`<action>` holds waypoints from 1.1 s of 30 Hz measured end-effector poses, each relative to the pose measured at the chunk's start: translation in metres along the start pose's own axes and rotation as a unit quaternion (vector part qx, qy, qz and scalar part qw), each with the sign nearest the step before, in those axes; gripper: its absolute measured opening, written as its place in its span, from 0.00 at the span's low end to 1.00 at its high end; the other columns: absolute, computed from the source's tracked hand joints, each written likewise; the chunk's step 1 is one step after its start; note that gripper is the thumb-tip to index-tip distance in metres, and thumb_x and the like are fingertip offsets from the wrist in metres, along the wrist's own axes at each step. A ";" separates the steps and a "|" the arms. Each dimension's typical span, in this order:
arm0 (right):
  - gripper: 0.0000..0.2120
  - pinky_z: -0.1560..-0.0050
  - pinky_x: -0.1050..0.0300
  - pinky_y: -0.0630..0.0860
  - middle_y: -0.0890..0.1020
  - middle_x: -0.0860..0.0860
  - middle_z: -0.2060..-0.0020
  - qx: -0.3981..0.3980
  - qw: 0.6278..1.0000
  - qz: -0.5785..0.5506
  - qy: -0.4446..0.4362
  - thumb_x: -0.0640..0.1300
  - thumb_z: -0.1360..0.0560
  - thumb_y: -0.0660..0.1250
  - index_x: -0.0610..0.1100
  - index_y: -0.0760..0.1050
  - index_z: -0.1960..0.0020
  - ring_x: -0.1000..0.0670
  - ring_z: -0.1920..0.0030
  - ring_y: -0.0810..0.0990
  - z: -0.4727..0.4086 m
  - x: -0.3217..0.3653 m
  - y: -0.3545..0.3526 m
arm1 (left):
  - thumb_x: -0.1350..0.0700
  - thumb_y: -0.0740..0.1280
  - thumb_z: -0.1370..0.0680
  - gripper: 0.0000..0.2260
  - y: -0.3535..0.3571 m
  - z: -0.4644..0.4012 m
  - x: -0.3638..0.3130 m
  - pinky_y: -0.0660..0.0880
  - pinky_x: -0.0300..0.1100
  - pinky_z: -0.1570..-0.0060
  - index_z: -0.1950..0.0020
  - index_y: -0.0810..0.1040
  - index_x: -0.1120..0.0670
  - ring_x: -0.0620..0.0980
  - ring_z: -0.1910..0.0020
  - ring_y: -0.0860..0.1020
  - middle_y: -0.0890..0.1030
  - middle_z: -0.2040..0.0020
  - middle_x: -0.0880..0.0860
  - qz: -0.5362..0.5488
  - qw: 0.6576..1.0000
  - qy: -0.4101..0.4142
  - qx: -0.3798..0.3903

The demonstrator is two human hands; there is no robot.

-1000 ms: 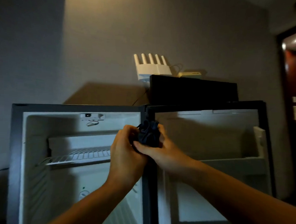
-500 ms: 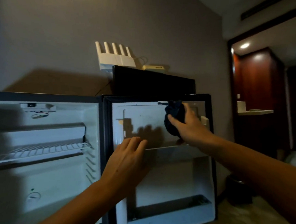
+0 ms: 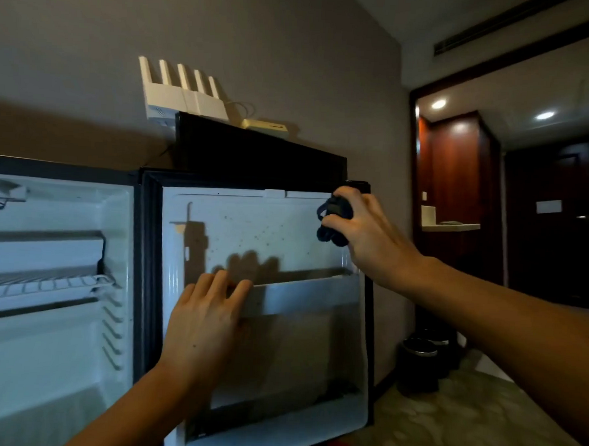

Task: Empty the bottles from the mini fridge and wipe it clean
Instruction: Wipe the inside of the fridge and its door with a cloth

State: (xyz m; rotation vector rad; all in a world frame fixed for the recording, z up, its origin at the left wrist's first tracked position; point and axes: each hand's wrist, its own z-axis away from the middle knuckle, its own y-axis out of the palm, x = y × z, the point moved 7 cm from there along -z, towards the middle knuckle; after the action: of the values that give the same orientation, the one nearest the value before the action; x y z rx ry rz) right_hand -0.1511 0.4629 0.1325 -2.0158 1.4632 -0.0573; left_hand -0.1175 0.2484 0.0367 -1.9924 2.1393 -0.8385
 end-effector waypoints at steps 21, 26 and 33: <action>0.33 0.44 0.46 0.79 0.58 0.43 0.26 0.007 0.999 -0.020 -0.037 0.37 0.30 0.72 0.45 0.63 0.28 0.39 0.38 0.73 -0.007 0.004 0.010 | 0.42 0.74 0.36 0.26 -0.005 0.004 0.005 0.73 0.46 0.55 0.42 0.75 0.51 0.52 0.52 0.72 0.75 0.50 0.52 0.063 0.995 0.002 -0.080; 0.20 0.34 0.40 0.71 0.68 0.39 0.32 -0.039 0.996 -0.019 -0.071 0.34 0.29 0.69 0.40 0.76 0.38 0.37 0.31 0.68 0.010 0.007 0.027 | 0.43 0.73 0.33 0.24 -0.003 0.008 0.007 0.71 0.45 0.52 0.41 0.74 0.50 0.51 0.50 0.71 0.74 0.48 0.52 0.091 0.993 -0.017 -0.069; 0.25 0.31 0.39 0.62 0.76 0.41 0.35 0.025 0.943 0.197 -0.265 0.39 0.34 0.74 0.46 0.78 0.38 0.38 0.31 0.70 0.015 0.019 0.025 | 0.44 0.69 0.30 0.22 -0.001 0.012 0.006 0.72 0.45 0.51 0.39 0.74 0.51 0.51 0.49 0.71 0.74 0.47 0.52 0.102 0.992 -0.027 -0.070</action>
State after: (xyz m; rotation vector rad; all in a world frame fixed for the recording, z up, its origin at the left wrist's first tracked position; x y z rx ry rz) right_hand -0.1593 0.4494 0.1015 -1.4963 1.4471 0.5674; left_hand -0.1117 0.2385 0.0287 -1.7895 2.3794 -0.6119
